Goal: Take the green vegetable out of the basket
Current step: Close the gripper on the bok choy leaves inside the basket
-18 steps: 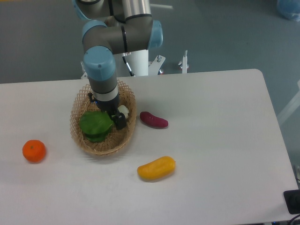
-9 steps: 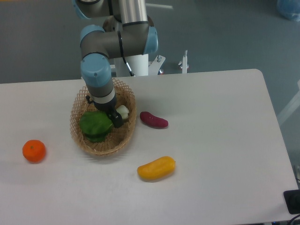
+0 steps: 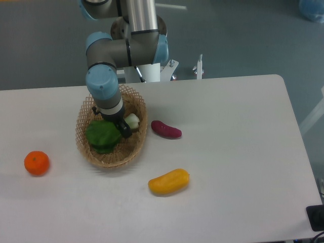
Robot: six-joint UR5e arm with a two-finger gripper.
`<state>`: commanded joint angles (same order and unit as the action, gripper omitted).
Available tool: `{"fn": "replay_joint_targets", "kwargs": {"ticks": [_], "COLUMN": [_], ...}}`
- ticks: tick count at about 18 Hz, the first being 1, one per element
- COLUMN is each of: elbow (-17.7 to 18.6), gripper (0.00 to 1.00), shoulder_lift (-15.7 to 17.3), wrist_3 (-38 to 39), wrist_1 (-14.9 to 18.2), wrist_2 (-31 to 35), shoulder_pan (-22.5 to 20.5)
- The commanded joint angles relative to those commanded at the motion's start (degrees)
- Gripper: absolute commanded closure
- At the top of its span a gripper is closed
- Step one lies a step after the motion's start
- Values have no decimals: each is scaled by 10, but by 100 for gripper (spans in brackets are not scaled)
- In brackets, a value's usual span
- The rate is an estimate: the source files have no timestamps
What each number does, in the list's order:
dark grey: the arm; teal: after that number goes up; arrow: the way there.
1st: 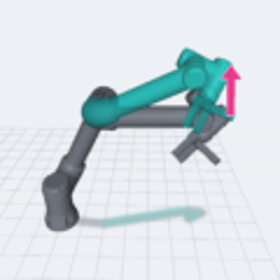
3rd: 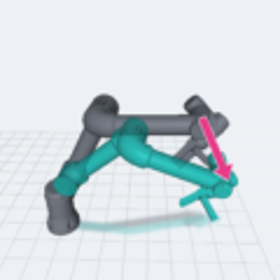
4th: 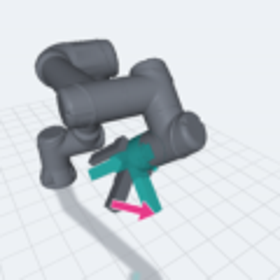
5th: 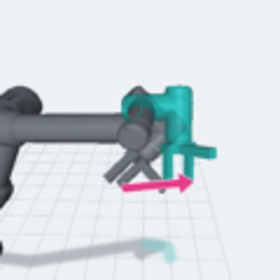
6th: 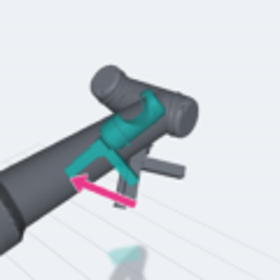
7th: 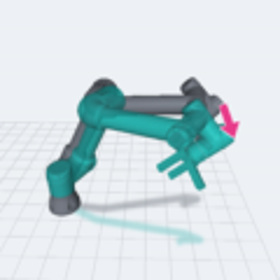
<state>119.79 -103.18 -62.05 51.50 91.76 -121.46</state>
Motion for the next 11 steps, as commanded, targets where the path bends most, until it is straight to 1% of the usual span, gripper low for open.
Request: {"fn": "replay_joint_targets", "kwargs": {"ticks": [2,3,5,6,8,11], "elbow": [0,-3,-11,-12,-27,-38], "gripper": [61,64,67,67,67,67], "shoulder_lift": [3,5,11,12,18,26], "wrist_3": [0,2,-1,-2,-1,2], "wrist_1": [-1,-2,-1,1,7,7], "wrist_2": [0,-1,-4,-6,-4,-4], "shoulder_pan": [0,0,-2,-3,-4,-5]}}
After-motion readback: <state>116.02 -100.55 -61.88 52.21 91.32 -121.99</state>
